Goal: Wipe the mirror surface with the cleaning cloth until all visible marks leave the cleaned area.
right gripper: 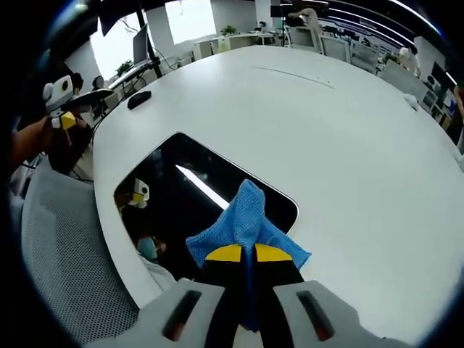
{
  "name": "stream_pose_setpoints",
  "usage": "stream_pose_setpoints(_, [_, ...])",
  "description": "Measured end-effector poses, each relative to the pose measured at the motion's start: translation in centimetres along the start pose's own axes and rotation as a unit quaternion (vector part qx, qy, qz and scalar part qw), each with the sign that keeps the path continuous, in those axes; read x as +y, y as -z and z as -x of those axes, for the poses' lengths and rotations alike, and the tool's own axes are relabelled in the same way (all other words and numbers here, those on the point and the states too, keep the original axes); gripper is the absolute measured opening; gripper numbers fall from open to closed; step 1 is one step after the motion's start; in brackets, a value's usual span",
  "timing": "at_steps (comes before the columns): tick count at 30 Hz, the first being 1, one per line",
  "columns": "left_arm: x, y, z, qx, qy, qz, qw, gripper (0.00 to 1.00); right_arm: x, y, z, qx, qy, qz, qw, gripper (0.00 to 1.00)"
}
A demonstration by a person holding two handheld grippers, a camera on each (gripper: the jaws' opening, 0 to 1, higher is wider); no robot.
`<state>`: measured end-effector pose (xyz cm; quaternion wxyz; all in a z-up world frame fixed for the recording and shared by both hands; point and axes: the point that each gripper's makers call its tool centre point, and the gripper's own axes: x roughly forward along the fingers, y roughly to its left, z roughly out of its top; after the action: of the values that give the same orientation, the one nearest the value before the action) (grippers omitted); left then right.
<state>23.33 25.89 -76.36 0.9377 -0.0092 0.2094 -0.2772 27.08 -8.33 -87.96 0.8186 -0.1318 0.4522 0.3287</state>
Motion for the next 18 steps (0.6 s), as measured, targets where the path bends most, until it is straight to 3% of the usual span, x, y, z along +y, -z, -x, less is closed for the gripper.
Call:
stream_pose_setpoints(11, [-0.54, 0.04, 0.01, 0.006, 0.007, -0.005, 0.9999, 0.99, -0.14, 0.1, 0.08, 0.002, 0.006, -0.006, 1.0, 0.0])
stream_pose_setpoints(18, [-0.34, -0.77, 0.26, -0.002, 0.004, -0.009, 1.0, 0.99, -0.29, 0.19, -0.01, -0.005, 0.005, -0.022, 0.9997, 0.0])
